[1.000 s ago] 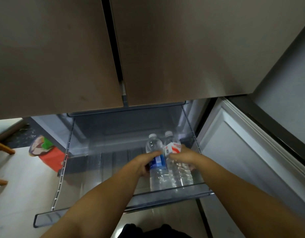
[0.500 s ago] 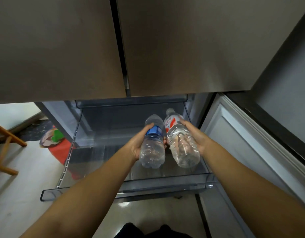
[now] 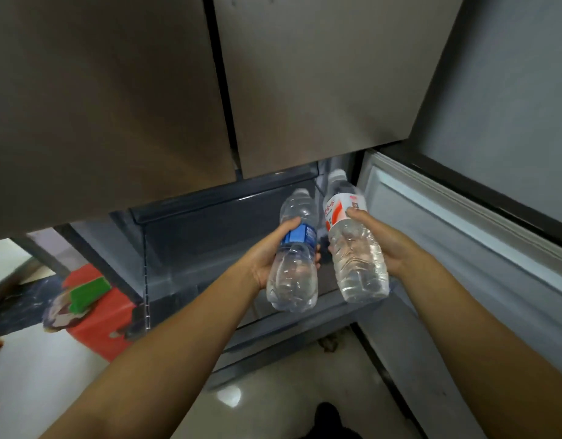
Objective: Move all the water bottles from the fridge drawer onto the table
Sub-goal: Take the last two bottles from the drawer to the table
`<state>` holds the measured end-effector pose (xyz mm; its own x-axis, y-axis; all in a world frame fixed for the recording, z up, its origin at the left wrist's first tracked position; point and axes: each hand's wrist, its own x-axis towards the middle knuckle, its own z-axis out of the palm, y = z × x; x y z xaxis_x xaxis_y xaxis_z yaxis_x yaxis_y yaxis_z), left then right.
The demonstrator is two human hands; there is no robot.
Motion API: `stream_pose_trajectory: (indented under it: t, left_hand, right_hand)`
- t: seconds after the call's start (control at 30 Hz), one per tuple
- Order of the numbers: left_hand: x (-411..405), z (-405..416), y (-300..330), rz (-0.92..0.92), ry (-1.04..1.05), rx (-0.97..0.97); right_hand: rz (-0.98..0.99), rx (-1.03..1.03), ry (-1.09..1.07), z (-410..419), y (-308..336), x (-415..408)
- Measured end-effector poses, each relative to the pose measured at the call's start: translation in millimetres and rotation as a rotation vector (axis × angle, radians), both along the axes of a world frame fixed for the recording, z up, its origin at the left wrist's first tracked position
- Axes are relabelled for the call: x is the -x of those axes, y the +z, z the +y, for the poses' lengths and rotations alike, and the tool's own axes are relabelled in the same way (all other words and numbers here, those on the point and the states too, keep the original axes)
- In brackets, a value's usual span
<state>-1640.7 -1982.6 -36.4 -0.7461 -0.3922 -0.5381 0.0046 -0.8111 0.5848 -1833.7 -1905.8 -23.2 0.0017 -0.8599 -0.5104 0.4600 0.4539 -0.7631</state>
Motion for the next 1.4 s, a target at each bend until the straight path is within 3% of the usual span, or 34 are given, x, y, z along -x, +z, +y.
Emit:
stream_pose_trajectory:
  t: [0.23,0.37,0.5,0.6,0.7,1.4]
  left_hand:
    - [15,43,12,-0.062,-0.142,0.187]
    - [27,70,7,-0.030,-0.208,0.236]
    - [47,106,-2,-0.009,-0.372,0.386]
    - [64,138,-6,-0.140,-0.414,0.741]
    - [79,172,-18,-0.192,-0.529,0.956]
    - [165,570,-68,0.081,-1.190,1.056]
  right_hand:
    - [0.335,0.153,-0.365,73,-5,-22]
    - [0.608,0.051,-0.541,125,-10,-25]
    - [0.690,-0.012,-0.706,184,-21,-27]
    - [0.745,-0.073,-0.793,223,-28,-30]
    - [0.770,-0.139,-0.874,267,-36,-32]
    - [0.680,-0.518,-1.433,689,-67,-80]
